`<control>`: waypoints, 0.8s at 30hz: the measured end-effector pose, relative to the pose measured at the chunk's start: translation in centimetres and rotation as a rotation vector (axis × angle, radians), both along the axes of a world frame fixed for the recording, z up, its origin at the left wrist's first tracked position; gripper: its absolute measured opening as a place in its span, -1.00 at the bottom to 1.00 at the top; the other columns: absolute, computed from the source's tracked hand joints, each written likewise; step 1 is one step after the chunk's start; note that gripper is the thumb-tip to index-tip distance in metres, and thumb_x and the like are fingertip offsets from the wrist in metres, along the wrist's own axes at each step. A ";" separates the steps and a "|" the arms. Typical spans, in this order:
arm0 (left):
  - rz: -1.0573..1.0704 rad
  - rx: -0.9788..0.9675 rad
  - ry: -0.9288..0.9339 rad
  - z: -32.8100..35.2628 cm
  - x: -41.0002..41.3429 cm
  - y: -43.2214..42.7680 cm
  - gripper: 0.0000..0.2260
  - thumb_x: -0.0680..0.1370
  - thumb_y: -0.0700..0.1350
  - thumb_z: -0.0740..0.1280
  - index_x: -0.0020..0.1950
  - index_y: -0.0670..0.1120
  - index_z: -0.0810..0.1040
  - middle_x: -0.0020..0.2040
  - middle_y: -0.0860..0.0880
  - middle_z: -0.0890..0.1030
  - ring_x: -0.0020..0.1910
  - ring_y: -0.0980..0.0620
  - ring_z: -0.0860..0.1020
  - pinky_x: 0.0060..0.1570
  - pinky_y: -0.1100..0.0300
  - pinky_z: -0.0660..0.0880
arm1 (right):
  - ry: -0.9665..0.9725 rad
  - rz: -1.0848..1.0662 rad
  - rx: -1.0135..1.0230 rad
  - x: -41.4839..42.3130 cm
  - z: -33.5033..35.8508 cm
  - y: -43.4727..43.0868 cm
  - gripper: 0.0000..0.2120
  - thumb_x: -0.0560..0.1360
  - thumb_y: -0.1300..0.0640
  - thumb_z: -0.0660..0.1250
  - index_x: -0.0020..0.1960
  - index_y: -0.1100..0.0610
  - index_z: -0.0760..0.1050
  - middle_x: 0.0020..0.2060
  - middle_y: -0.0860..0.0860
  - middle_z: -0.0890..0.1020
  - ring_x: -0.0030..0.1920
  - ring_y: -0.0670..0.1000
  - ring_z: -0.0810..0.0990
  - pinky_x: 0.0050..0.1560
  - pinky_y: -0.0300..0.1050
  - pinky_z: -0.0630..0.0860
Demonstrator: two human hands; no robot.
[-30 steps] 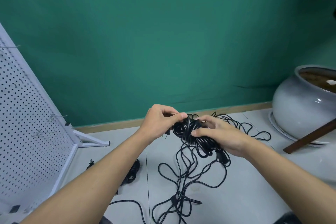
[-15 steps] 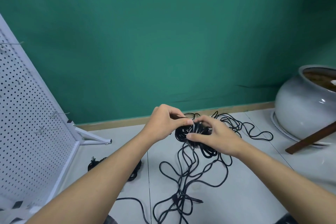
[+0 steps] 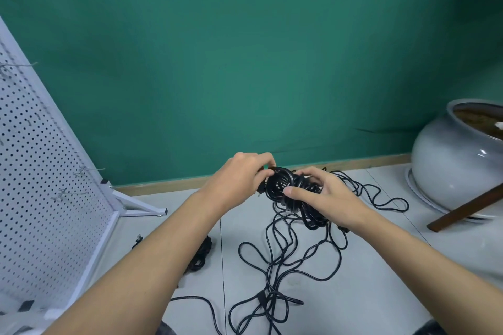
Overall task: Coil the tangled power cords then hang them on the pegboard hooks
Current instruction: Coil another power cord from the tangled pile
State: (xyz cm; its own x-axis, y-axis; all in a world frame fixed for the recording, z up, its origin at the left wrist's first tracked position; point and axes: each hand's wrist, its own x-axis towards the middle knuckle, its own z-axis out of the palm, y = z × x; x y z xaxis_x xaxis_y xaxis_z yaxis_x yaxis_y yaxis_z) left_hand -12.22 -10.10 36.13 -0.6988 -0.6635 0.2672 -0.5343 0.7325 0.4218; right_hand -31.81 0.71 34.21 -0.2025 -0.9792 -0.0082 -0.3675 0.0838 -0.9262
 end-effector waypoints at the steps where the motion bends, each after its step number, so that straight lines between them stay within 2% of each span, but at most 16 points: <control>1: -0.007 0.020 -0.005 0.1 0.1 0.0 -0.94 0.69 -0.07 0.29 0.05 0.01 0.55 -0.25 0.08 0.65 -0.20 0.03 0.57 -0.06 -0.01 0.56 | -0.013 0.006 0.007 0.0 0.0 0.0 -0.67 0.42 -0.02 0.60 0.12 0.01 0.61 0.00 0.04 0.73 -0.04 0.14 0.74 0.14 0.21 0.63; 5: -0.004 0.017 0.107 0.6 0.1 0.5 -0.95 0.67 -0.13 0.32 0.04 -0.03 0.57 -0.24 0.05 0.67 -0.22 0.05 0.59 -0.09 0.03 0.57 | 0.013 0.016 0.064 -0.2 -0.2 0.0 -0.53 0.32 -0.27 0.57 0.12 -0.08 0.63 -0.07 -0.05 0.76 -0.06 0.04 0.75 0.18 0.16 0.62; 9: 0.027 0.115 0.326 0.8 -0.5 1.3 -0.95 0.62 -0.18 0.40 -0.03 -0.06 0.61 -0.20 0.08 0.66 -0.19 0.08 0.63 -0.06 0.12 0.57 | -0.083 0.033 0.073 -0.5 0.8 0.2 -0.74 0.51 -0.04 0.52 0.14 0.01 0.64 -0.07 -0.01 0.77 -0.03 0.04 0.76 0.13 -0.04 0.63; 11: 0.048 0.158 0.399 0.9 -0.7 1.5 -0.95 0.59 -0.17 0.43 -0.06 -0.06 0.63 -0.18 0.12 0.67 -0.16 0.11 0.64 -0.03 0.16 0.57 | -0.103 0.036 0.073 -0.7 1.1 0.3 -0.75 0.52 -0.02 0.51 0.16 0.03 0.64 -0.06 0.00 0.77 0.00 0.04 0.76 0.14 -0.11 0.62; 13: 0.057 0.198 0.437 1.0 -1.1 1.7 -0.95 0.58 -0.18 0.45 -0.08 -0.06 0.64 -0.17 0.10 0.68 -0.16 0.11 0.64 -0.01 0.16 0.59 | -0.107 0.036 0.082 -0.8 1.1 0.4 -0.73 0.53 -0.03 0.50 0.17 0.03 0.64 -0.05 0.01 0.77 0.00 0.04 0.76 0.16 -0.09 0.61; 18: 0.055 0.399 0.467 0.7 -1.4 1.6 -0.91 0.53 -0.22 0.51 -0.07 -0.08 0.63 -0.15 0.02 0.69 -0.17 0.01 0.70 -0.01 0.03 0.68 | -0.149 0.046 0.084 -0.7 1.4 0.7 -0.76 0.55 -0.01 0.47 0.17 0.05 0.66 0.00 0.00 0.77 0.07 0.03 0.74 0.20 -0.12 0.58; 22: 0.038 0.300 0.425 0.8 -1.3 1.7 -0.82 0.44 -0.22 0.59 -0.11 -0.03 0.63 -0.17 0.05 0.71 -0.15 0.11 0.66 0.00 0.33 0.56 | -0.179 0.062 0.083 -1.0 1.7 0.8 -0.78 0.56 0.01 0.45 0.18 0.04 0.67 0.04 -0.01 0.76 0.11 -0.01 0.72 0.26 -0.11 0.54; 24: 0.046 0.282 0.435 0.8 -1.3 1.7 -0.80 0.42 -0.21 0.61 -0.14 -0.02 0.63 -0.20 0.07 0.70 -0.17 0.12 0.65 -0.04 0.32 0.56 | -0.179 0.066 0.086 -1.0 1.9 0.8 -0.78 0.57 0.01 0.44 0.18 0.02 0.67 0.03 -0.01 0.76 0.10 -0.02 0.73 0.22 -0.14 0.54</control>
